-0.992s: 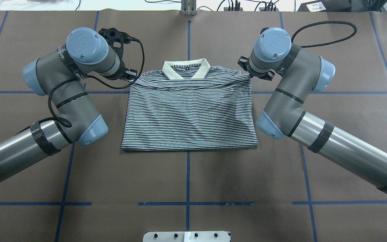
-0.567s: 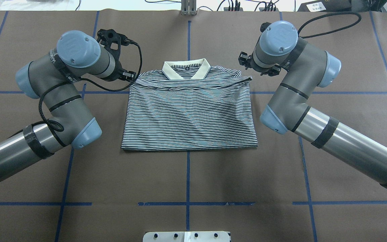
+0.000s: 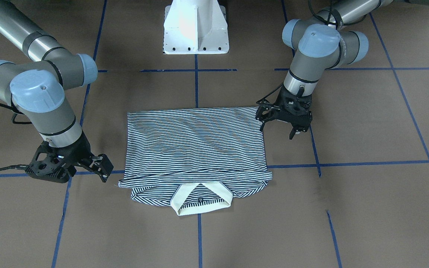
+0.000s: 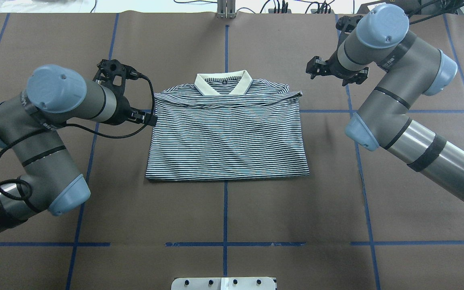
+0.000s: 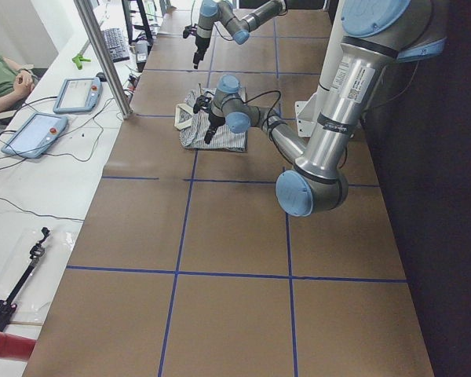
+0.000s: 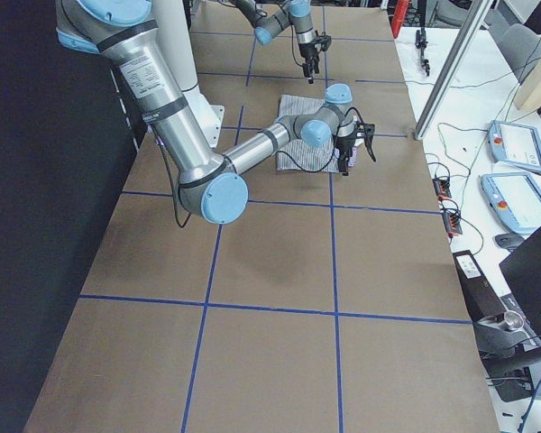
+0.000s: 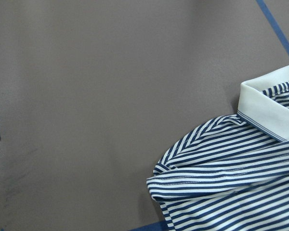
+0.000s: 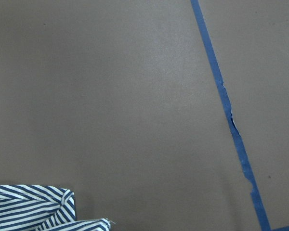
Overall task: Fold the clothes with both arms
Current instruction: 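Raise the right gripper away while lowering the left gripper to the folded edge, then grasp the folded shirt edge with the left gripper and drag it toward the right gripper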
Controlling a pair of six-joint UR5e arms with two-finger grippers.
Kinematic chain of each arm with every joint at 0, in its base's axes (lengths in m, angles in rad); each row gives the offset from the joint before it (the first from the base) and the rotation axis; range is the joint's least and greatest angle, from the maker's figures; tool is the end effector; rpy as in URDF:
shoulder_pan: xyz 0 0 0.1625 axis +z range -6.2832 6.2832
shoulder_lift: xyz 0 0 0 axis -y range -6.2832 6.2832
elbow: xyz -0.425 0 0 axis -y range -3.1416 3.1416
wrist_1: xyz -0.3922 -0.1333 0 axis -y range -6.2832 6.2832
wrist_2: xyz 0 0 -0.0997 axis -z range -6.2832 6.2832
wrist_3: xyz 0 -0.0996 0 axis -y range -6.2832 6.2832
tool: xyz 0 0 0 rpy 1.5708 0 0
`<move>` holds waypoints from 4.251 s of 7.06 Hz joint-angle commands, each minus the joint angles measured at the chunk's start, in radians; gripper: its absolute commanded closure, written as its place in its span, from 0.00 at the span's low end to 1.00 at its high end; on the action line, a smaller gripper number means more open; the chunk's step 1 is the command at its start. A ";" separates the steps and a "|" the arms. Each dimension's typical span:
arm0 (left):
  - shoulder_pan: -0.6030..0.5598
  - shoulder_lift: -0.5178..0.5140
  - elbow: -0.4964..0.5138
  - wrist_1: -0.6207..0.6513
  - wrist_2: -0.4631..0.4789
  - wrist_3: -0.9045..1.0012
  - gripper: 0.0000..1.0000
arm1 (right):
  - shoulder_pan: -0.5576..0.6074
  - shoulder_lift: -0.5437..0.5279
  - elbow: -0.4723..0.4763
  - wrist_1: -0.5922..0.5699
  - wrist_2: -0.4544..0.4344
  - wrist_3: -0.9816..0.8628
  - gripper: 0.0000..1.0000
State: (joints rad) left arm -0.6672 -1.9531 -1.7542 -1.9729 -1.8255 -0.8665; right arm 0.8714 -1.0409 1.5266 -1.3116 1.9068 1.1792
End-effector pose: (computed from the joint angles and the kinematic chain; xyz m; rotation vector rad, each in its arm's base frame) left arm 0.4245 -0.4721 0.3191 0.4282 0.8937 0.1572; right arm -0.3729 -0.5993 0.3477 0.1778 -0.7878 0.3285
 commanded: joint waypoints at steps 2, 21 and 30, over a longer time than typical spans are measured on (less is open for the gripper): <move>0.119 0.106 -0.013 -0.164 0.052 -0.281 0.32 | 0.011 -0.022 0.021 0.000 0.011 -0.004 0.00; -0.121 -0.058 0.306 -0.172 0.115 -0.012 1.00 | 0.005 -0.025 0.020 0.002 0.000 0.013 0.00; -0.247 -0.280 0.762 -0.440 0.123 0.236 0.00 | -0.103 0.130 -0.079 -0.002 -0.182 0.249 0.19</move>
State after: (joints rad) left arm -0.9094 -2.2354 -0.9727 -2.4040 -1.6481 -0.6395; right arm 0.8124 -0.9961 1.5119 -1.3120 1.8160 1.3108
